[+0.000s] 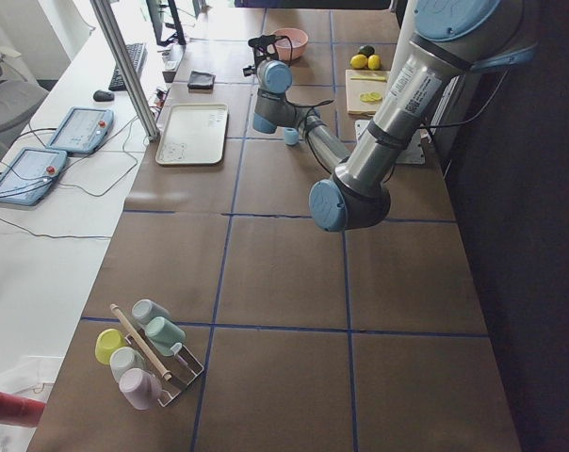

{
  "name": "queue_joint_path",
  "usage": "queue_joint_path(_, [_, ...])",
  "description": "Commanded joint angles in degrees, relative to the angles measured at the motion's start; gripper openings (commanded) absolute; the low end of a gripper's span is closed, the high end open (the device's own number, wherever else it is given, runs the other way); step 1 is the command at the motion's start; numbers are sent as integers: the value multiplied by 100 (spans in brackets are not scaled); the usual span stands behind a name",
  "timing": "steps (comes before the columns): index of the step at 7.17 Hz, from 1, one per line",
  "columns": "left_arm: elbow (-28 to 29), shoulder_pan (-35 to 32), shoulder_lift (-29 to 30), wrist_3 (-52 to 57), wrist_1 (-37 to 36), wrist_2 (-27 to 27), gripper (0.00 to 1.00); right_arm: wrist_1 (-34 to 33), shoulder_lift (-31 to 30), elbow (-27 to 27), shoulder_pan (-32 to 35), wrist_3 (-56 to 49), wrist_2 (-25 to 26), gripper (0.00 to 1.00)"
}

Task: Mash ice and strawberries in cup
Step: 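Lift the muddler out of the cup and carry it back toward its spot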

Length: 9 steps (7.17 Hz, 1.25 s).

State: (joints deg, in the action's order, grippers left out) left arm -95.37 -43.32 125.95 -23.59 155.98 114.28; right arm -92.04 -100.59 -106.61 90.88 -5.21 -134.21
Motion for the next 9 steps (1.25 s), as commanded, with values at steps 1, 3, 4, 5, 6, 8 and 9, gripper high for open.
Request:
queue_joint_path(1, [-656, -264, 8, 370, -1940, 436, 0, 2, -4, 9, 0, 2, 0, 100])
queue_joint_path(3, [-1262, -352, -9, 1247, -3942, 428, 0, 2, -4, 9, 0, -7, 0, 100])
queue_joint_path(4, [-1361, -440, -18, 1260, -4805, 394, 0, 2, -4, 9, 0, -7, 0, 99])
queue_joint_path(5, [-1388, -676, -27, 1277, -5632, 393, 0, 2, -4, 9, 0, -7, 0, 100])
queue_joint_path(6, [-1510, -835, -305, 1286, -6040, 376, 0, 2, -4, 9, 0, -7, 0, 99])
queue_joint_path(8, [-1555, -1099, -703, 1269, -7021, 385, 0, 2, -4, 9, 0, -7, 0, 99])
queue_joint_path(9, [-1537, -1283, -739, 1269, -7577, 384, 0, 2, -4, 9, 0, -7, 0, 99])
